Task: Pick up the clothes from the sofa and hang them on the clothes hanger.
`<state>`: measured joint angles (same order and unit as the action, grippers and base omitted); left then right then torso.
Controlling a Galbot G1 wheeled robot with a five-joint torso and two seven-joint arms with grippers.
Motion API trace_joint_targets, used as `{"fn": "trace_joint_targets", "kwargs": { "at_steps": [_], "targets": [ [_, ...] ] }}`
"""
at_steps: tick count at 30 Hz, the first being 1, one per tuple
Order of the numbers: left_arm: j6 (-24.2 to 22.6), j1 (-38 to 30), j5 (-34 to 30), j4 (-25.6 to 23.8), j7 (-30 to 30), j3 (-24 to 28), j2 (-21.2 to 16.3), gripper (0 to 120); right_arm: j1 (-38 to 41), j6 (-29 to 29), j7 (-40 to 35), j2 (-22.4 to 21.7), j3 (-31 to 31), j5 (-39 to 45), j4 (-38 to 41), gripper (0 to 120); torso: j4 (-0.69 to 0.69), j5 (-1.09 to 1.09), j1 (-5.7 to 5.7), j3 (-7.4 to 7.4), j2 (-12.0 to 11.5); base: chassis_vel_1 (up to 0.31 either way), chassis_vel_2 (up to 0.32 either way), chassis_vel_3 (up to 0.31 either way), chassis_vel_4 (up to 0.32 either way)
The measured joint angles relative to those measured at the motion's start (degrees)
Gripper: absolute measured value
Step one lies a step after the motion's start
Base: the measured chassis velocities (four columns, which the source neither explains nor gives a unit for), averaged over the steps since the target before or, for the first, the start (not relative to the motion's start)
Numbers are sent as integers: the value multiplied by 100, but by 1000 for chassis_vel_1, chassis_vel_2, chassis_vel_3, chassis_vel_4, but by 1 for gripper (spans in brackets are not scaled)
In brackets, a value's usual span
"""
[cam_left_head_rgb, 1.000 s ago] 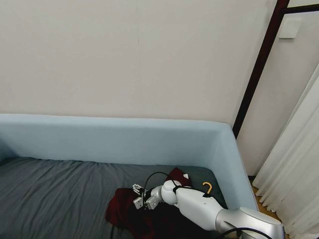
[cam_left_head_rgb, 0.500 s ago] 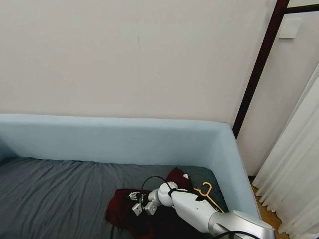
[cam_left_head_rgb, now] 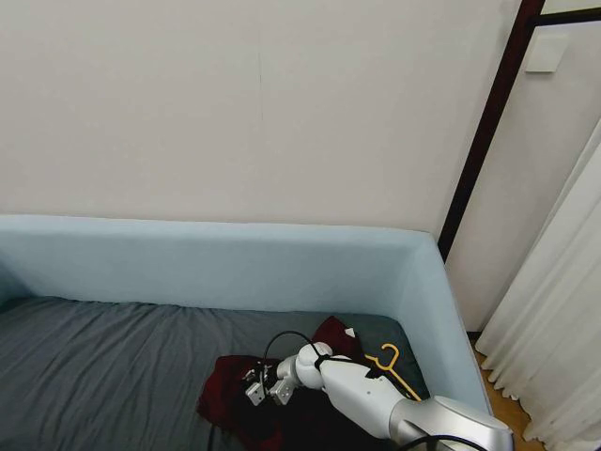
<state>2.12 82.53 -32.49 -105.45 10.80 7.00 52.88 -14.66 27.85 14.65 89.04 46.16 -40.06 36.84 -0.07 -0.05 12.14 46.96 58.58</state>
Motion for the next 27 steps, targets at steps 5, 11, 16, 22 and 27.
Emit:
{"fn": "trace_joint_targets", "kwargs": {
  "at_steps": [5, 11, 16, 22, 27],
  "targets": [
    [6, 79, -20, -179, 0, -231, -127, 0, 128, -228, -96, -176, -58, 573, 263, 0, 0, 1, 0, 0, 0, 0, 0, 0, 0],
    [-53, -62, -317, -638, 76, -659, -497, 0, 441, -883, -283, -631, -61, 1726, 947, 0, -2, 1, 0, 0, 0, 0, 0, 0, 0],
    [-239, -343, -703, -1058, 149, -988, -922, 0, 749, -1400, -567, -747, -248, 2778, 1237, 0, -2, 0, 0, 1, 0, 0, 0, 0, 0],
    [-408, -519, -1000, -1448, 173, -1208, -1463, 0, 1087, -1863, -774, -691, -397, 3431, 1317, 0, 3, -1, 0, 1, -1, 0, 0, 0, 0],
    [-606, -1279, -1608, -1679, 264, -1372, -2085, 0, 1621, -2613, -1171, -878, -531, 4554, 1722, 0, -1, 1, 0, 0, -1, 0, 0, 0, 0]
  ]
}}
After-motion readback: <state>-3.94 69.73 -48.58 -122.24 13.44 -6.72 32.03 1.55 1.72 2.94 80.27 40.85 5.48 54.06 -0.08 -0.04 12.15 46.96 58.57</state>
